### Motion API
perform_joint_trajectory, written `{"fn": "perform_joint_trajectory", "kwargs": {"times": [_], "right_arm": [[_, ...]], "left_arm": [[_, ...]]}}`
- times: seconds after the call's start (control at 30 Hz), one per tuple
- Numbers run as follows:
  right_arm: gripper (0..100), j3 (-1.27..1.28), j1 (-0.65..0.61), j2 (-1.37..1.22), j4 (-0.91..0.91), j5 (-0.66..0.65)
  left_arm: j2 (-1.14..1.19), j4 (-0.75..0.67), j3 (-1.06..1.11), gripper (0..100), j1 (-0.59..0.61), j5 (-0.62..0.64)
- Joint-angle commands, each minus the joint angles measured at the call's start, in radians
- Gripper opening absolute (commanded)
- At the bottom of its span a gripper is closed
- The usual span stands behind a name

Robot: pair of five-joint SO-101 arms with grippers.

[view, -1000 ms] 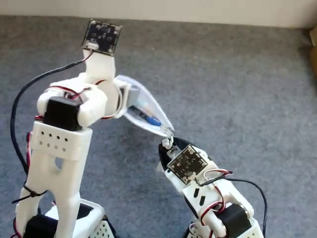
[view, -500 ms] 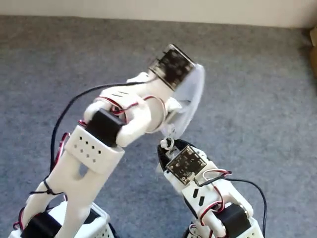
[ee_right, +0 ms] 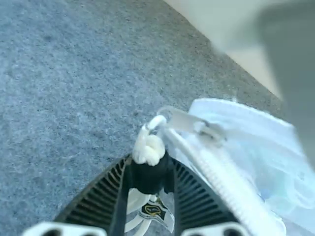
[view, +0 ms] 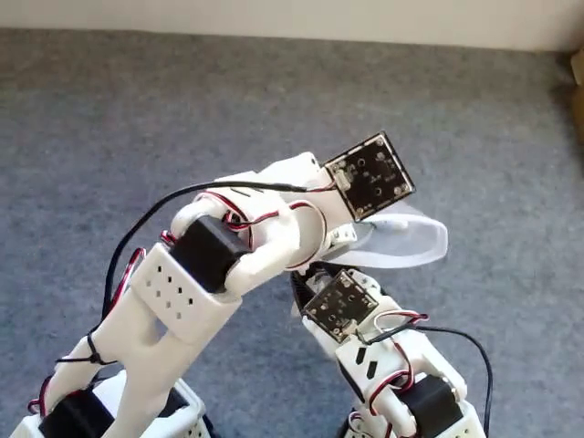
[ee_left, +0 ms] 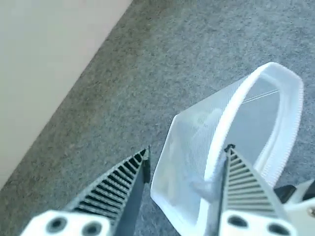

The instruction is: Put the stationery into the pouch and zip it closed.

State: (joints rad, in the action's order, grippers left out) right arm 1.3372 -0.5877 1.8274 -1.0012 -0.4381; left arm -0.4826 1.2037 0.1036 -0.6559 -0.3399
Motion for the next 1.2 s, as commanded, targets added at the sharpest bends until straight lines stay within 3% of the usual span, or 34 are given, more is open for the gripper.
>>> {"fn": "perform_joint_trajectory", "kwargs": {"times": [0.0,0.23,0.77,1.17], "right_arm": [[0.5,-0.061,-0.007,0.012,0.001,-0.02],[0.5,-0.061,-0.007,0.012,0.001,-0.02],[0.5,-0.127,0.036,0.008,-0.087,-0.02],[0.5,-0.3,0.036,0.004,-0.266,-0.029]], "left_arm": [[-0.021,0.026,-0.102,23,-0.012,-0.005],[-0.022,0.149,-0.205,23,-0.004,-0.002],[-0.022,0.328,-0.272,23,0.326,0.133],[-0.093,0.44,-0.176,23,0.374,0.063]]}}
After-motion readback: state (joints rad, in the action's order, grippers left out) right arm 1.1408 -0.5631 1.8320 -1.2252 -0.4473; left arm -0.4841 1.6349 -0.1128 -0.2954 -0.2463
